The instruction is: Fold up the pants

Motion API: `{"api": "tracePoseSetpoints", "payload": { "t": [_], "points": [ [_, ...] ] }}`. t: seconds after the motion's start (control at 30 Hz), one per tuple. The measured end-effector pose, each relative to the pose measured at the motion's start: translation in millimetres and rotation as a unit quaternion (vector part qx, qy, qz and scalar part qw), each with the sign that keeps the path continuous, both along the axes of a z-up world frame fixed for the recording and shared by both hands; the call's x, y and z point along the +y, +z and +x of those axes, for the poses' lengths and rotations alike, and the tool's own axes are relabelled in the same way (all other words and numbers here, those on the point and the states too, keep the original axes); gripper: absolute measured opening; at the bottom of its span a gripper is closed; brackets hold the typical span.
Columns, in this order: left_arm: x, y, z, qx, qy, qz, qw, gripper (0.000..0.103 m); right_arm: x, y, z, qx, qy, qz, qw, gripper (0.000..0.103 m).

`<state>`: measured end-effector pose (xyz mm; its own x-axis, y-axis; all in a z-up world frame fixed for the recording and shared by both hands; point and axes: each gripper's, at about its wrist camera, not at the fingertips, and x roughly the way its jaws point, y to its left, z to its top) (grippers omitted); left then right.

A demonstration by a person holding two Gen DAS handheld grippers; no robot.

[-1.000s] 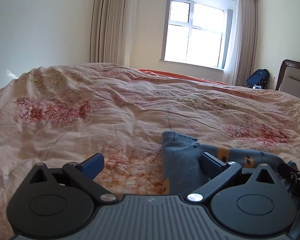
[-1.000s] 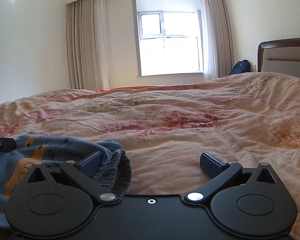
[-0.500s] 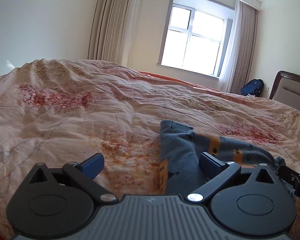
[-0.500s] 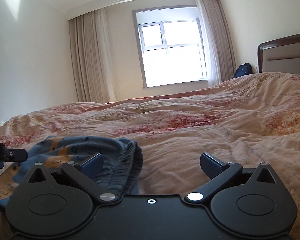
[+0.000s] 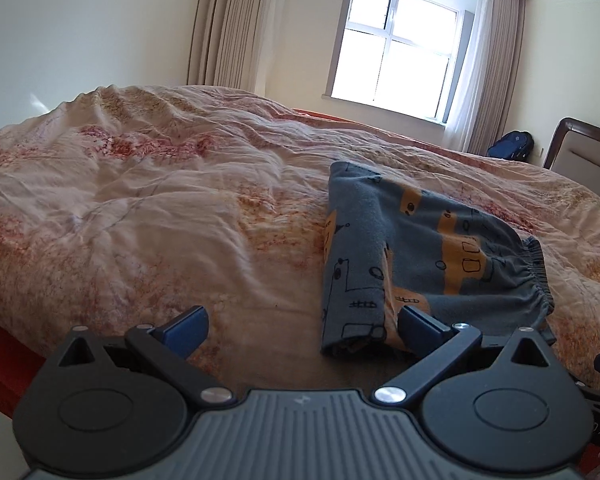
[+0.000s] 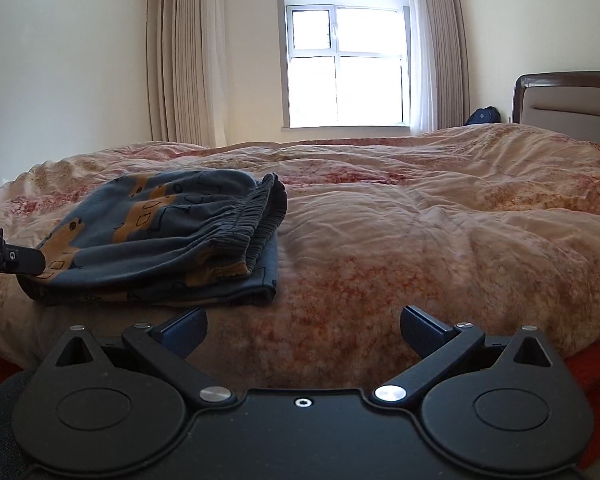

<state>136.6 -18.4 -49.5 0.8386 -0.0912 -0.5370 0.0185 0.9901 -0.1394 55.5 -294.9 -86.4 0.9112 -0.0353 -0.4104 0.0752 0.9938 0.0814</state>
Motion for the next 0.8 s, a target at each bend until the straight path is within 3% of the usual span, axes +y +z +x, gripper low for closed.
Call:
{"api": "tracePoseSetpoints", "payload": {
  "t": [0.33,0.63,0.8],
  "points": [
    [3,8,-22,0.012,0.001,0.003,0.9999,0.103,10,9,-23,0.003,0.014,0.015,1.000,0.103],
    [4,-7,-30,0.039,-0.010,0.023,0.9989,0.103,10,-6,-16,0.052,0.017,0.047,0.997,0.103],
    [9,-15,-28,0.060,-0.009,0.032,0.9976,0.103,6,-12,-19,0.033,0.048,0.087,0.995,0.103]
  ]
}}
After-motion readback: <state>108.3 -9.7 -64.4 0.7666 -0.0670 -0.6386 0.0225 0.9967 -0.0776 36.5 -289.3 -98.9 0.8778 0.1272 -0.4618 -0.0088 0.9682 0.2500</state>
